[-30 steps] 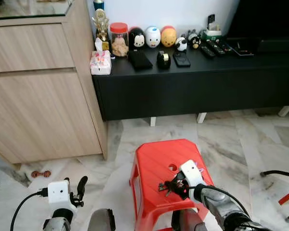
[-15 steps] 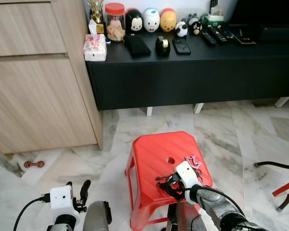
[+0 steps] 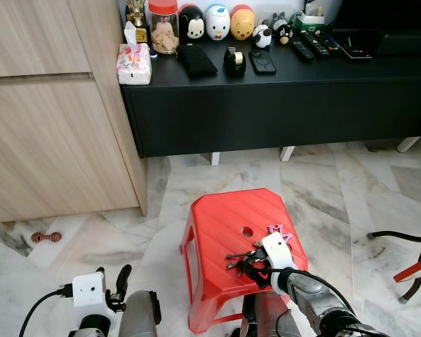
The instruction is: Hang keys on a hook
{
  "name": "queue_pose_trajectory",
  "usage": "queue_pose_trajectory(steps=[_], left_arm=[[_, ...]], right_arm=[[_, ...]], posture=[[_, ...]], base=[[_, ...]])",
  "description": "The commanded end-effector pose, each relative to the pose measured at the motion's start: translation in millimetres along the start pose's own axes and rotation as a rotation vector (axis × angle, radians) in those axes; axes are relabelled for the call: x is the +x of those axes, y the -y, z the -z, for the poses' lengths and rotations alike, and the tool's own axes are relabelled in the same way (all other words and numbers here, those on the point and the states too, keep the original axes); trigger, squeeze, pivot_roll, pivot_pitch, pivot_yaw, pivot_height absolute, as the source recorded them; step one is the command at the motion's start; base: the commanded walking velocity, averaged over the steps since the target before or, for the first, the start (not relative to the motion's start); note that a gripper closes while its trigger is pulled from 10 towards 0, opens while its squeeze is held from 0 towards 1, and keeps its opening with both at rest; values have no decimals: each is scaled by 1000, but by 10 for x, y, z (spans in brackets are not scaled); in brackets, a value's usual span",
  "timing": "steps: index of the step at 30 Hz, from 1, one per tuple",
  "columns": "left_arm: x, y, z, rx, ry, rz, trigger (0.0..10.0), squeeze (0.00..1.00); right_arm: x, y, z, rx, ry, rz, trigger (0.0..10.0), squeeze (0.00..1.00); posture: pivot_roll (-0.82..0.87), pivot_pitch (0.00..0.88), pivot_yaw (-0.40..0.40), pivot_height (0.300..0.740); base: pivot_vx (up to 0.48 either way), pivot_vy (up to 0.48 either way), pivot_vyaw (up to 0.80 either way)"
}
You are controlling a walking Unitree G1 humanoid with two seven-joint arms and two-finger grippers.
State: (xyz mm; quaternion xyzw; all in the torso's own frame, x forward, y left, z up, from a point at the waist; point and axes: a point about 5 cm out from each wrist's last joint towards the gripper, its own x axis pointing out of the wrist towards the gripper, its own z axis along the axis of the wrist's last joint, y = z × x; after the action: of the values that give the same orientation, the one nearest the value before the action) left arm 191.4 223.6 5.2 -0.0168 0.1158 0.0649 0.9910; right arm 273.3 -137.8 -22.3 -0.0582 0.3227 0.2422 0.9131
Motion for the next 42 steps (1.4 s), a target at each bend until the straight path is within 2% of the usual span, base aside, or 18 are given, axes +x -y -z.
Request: queue_pose_trajectory(steps=[1, 5, 7, 13, 18, 24, 25, 28, 34, 40, 42], left_arm=[[-18, 6, 11, 7, -16, 1, 10000, 0], [-13, 4, 0, 7, -14, 1, 10000, 0], [-11, 2, 3, 8, -16, 1, 10000, 0], [-17, 13, 25, 9, -26, 5, 10000, 0], [-29, 10, 31, 8, -30, 2, 10000, 0], [-38, 9, 28, 8, -31, -2, 10000, 0], [-38, 16, 27, 8, -29, -2, 10000, 0], [-38, 17, 26, 8, -29, -2, 10000, 0], [-65, 32, 43, 4, -33, -4, 10000, 0], [-99, 46, 46, -2, -31, -10, 10000, 0], [-110, 44, 48, -3, -31, -12, 10000, 0]], right_arm=[[-12, -27, 57, 33, 1, -28, 10000, 0], [-2, -67, -38, 65, 85, -76, 10000, 0], [-1, -45, -85, 62, 106, -58, 10000, 0], [-23, 106, -85, 65, 73, 75, 10000, 0], [-20, 74, -68, 50, 61, 33, 10000, 0], [1, -15, -73, -14, 47, -50, 10000, 0], [8, -42, -93, -91, 41, -76, 10000, 0], [9, -42, -99, -98, 41, -77, 10000, 0], [9, -7, -167, -211, 31, -86, 10000, 0], [34, 21, -303, -241, 61, -52, 10000, 0], [43, 3, -330, -285, 56, -70, 10000, 0]], posture=[[52, 162, -96, 611], [50, 163, -95, 611], [47, 163, -95, 611], [47, 166, -97, 611], [49, 170, -100, 611], [50, 172, -101, 611], [52, 172, -103, 611], [52, 172, -103, 611], [45, 184, -112, 611], [51, 191, -120, 611], [51, 196, -120, 611]], base=[[0, 0, 0], [0, 0, 0], [0, 0, 0], [0, 0, 0], [0, 0, 0], [0, 0, 0], [0, 0, 0], [0, 0, 0], [0, 0, 0], [0, 0, 0], [0, 0, 0]])
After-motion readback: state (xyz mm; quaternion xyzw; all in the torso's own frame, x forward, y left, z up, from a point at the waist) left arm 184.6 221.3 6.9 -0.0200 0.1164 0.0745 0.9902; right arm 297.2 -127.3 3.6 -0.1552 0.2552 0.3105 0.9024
